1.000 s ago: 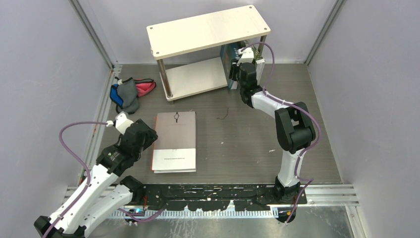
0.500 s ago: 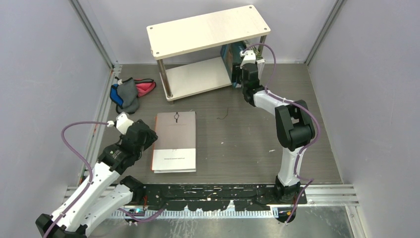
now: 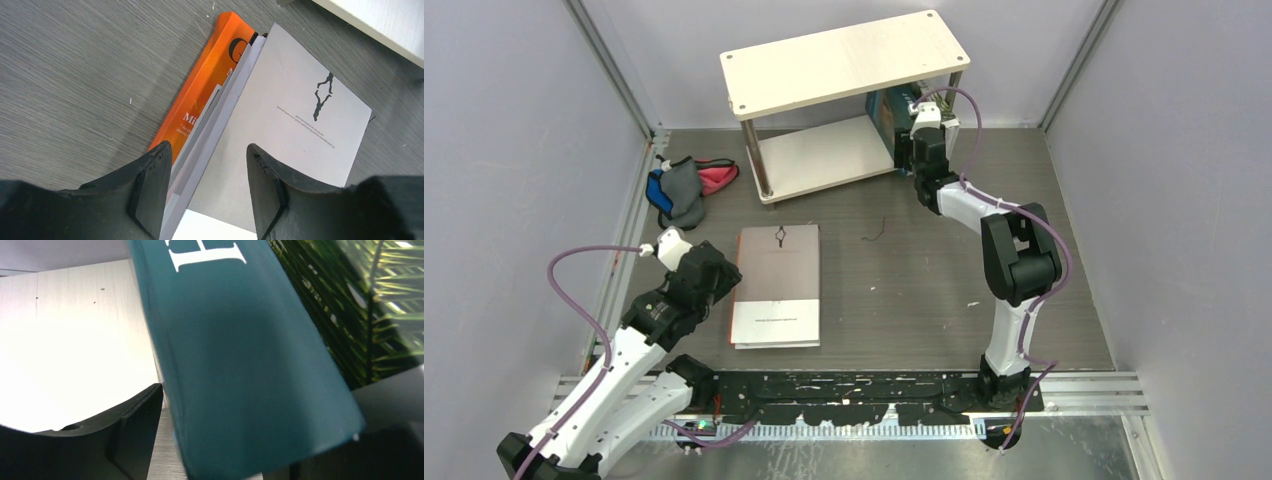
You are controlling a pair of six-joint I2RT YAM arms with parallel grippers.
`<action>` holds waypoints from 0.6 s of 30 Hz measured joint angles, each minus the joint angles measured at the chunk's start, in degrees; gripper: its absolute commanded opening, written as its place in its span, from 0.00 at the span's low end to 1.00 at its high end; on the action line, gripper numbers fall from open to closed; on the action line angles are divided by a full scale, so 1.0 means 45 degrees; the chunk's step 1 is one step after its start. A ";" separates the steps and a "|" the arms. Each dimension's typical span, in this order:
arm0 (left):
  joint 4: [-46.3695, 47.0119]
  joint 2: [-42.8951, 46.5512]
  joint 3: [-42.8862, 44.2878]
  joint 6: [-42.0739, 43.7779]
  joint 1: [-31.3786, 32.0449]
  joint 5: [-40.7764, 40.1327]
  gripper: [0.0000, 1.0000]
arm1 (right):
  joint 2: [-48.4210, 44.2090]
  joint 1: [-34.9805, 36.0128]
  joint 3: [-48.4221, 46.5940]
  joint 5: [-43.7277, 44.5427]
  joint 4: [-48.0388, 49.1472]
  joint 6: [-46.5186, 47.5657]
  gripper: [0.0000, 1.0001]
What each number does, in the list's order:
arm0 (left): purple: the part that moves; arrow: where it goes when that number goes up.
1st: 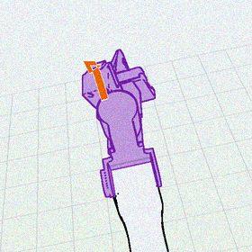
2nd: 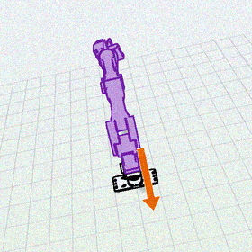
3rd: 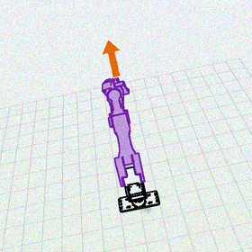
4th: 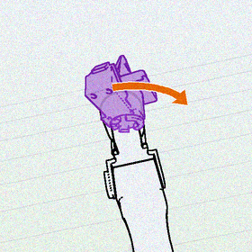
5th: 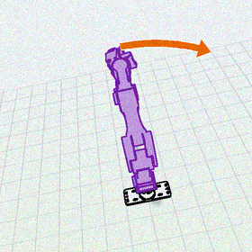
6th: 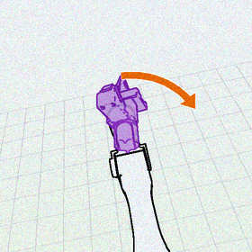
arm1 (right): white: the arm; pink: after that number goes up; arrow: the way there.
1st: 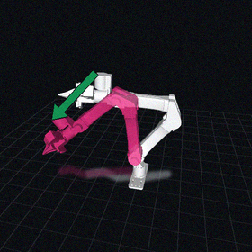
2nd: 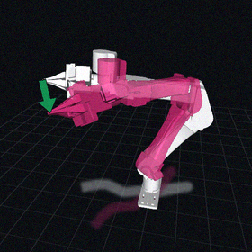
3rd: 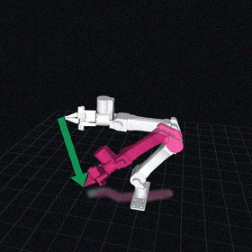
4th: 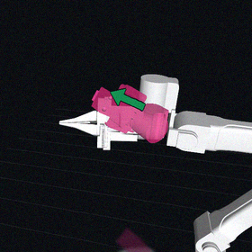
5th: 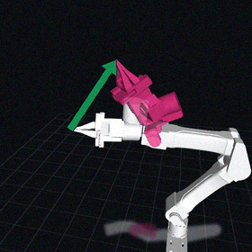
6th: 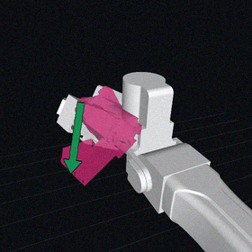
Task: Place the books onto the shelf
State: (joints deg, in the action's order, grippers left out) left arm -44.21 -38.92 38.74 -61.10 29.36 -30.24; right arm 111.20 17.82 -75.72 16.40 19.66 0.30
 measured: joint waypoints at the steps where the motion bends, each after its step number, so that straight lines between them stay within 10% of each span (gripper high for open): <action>1: 0.0000 0.0010 0.0000 0.0005 -0.0019 0.0015 0.57 | -0.0049 0.0000 0.0024 0.0029 -0.0044 -0.0005 0.69; 18: 0.0049 -0.0214 0.0005 0.0175 -0.0690 0.0578 0.57 | -0.0651 0.0515 0.0092 0.1005 -0.0573 -0.0777 0.53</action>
State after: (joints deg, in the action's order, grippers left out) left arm -43.99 -39.88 38.76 -60.31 26.26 -27.64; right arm 108.27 20.14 -75.31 20.93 17.08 -3.20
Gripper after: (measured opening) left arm 0.568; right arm 0.564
